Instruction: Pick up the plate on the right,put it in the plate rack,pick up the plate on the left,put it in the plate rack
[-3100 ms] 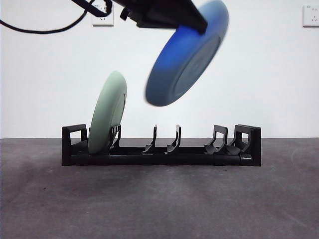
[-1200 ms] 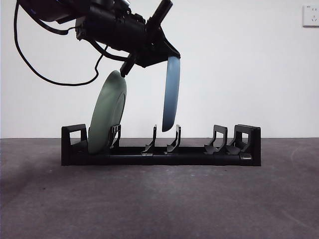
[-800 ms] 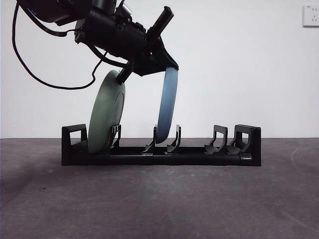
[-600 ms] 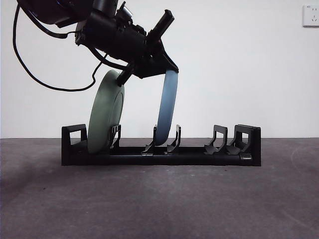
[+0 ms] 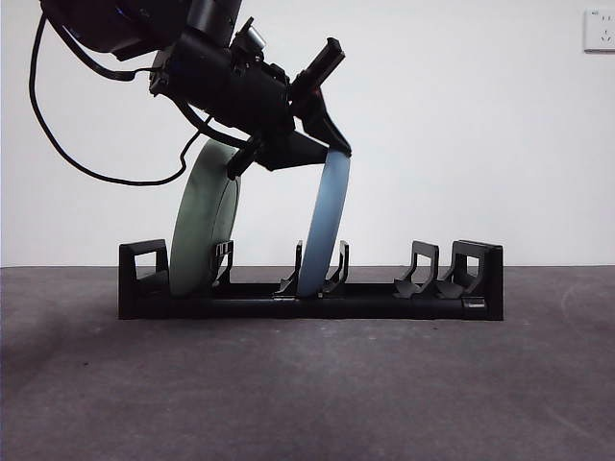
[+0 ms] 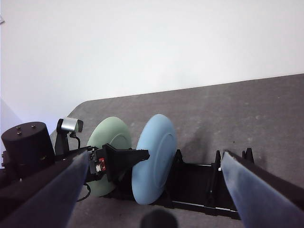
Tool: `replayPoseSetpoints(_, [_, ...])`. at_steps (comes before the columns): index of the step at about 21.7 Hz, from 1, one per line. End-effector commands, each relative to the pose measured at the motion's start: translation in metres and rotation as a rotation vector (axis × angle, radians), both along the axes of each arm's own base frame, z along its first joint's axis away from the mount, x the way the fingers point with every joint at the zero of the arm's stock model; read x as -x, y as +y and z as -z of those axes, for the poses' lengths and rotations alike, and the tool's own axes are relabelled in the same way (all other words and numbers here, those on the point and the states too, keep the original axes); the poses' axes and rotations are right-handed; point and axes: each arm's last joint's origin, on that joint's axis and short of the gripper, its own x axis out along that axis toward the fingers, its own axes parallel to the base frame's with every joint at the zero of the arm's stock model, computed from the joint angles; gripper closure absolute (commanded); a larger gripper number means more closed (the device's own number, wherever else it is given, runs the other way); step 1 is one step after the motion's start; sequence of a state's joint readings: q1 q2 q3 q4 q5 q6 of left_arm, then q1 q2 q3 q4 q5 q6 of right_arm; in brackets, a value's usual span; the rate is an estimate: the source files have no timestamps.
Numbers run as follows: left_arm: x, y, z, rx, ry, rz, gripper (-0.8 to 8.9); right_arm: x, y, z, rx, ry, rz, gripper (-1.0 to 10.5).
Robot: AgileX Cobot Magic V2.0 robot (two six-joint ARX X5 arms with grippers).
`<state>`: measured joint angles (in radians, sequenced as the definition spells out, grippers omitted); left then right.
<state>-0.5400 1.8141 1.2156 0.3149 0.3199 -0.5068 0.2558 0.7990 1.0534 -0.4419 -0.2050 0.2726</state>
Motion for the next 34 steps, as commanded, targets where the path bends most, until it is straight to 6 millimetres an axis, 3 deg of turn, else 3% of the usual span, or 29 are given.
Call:
replayPoseSetpoints(1, [0.000, -0.002, 0.006, -0.030, -0.018, 0.011, 5.20, -0.001, 0.000, 0.000, 0.005, -0.006, 0.003, 4.8])
replayPoseSetpoints(7, [0.002, -0.005, 0.000, -0.050, -0.104, 0.082, 4.89, -0.003, 0.001, 0.001, 0.007, 0.005, 0.002, 4.8])
replayPoseSetpoints(11, [0.012, -0.009, -0.015, -0.063, -0.197, 0.155, 4.89, -0.006, 0.002, 0.003, 0.010, 0.017, 0.001, 4.8])
replayPoseSetpoints(17, [0.046, -0.011, -0.067, -0.088, -0.416, 0.217, 5.00, -0.012, 0.003, 0.008, 0.021, 0.055, 0.001, 4.9])
replayPoseSetpoints(19, [0.062, -0.005, -0.088, -0.112, -0.487, 0.236, 5.38, -0.014, 0.004, 0.010, 0.038, 0.068, -0.003, 6.2])
replayPoseSetpoints(22, [0.086, 0.009, -0.113, -0.188, -0.575, 0.262, 8.44, -0.016, 0.004, 0.014, 0.090, 0.086, -0.014, 9.4])
replayPoseSetpoints(28, [0.128, 0.051, -0.146, -0.354, -0.535, 0.082, 8.21, -0.015, 0.001, 0.023, 0.190, 0.147, 0.055, 9.6])
replayPoseSetpoints(34, [0.153, 0.104, -0.156, -0.511, -0.432, -0.111, 8.22, -0.008, -0.002, 0.035, 0.205, 0.133, 0.117, 9.6])
